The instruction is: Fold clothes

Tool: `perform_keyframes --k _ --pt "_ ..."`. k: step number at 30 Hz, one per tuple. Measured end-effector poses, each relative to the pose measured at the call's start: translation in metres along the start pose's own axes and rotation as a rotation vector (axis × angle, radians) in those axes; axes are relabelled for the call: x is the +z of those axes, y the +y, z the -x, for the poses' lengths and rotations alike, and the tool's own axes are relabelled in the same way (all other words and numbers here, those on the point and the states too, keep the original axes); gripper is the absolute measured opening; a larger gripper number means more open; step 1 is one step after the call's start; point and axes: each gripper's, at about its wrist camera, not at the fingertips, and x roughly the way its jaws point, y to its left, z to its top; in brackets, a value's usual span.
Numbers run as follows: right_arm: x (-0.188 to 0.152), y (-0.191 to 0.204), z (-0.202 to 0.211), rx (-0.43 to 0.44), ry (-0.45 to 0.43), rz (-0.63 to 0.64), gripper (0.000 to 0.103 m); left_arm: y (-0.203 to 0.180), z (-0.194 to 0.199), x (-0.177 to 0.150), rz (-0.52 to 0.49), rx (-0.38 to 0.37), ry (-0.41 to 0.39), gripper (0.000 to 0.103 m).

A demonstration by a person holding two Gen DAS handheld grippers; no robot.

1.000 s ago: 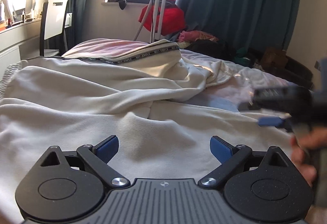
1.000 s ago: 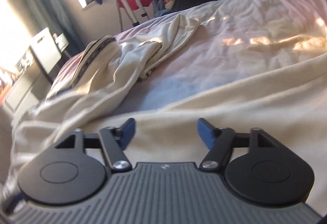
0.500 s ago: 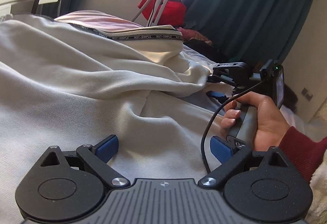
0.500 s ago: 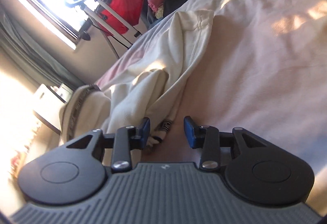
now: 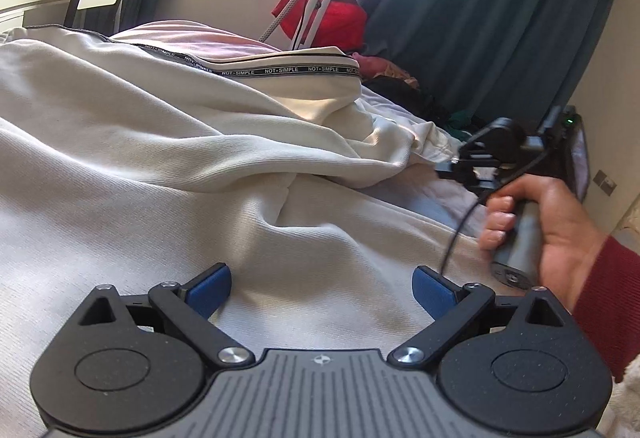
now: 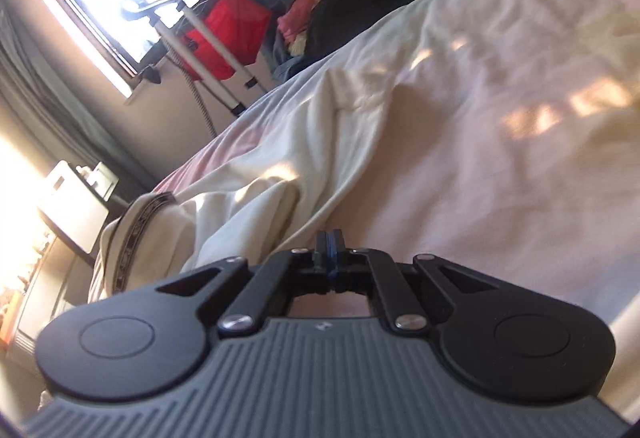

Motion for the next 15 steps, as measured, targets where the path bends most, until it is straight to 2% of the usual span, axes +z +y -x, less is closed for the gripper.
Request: perform_keyframes --k 4,6,9,11,12,15 --pt "0.006 -0.011 0.001 0.127 0.115 -0.058 0.006 -0.002 0.0 -0.001 -0.007 0.01 0.001 0.098" --pt "0.001 -0.007 -0.002 0.154 0.15 -0.108 0.008 -0.003 0.001 -0.002 -0.011 0.012 0.001 0.098" --pt "-0.004 -0.001 -0.012 0.141 0.138 -0.148 0.01 -0.002 0.0 -0.002 -0.006 0.01 0.001 0.098" --pt "-0.008 0.0 -0.021 0.131 0.141 -0.186 0.032 -0.001 -0.001 -0.002 -0.004 0.009 -0.002 0.098" --pt "-0.01 0.0 -0.027 0.126 0.146 -0.212 0.05 -0.001 -0.002 -0.003 -0.007 0.01 -0.003 0.098" --pt "-0.016 -0.001 -0.034 0.142 0.107 -0.266 0.049 -0.002 -0.003 -0.005 -0.022 0.012 -0.005 0.098"
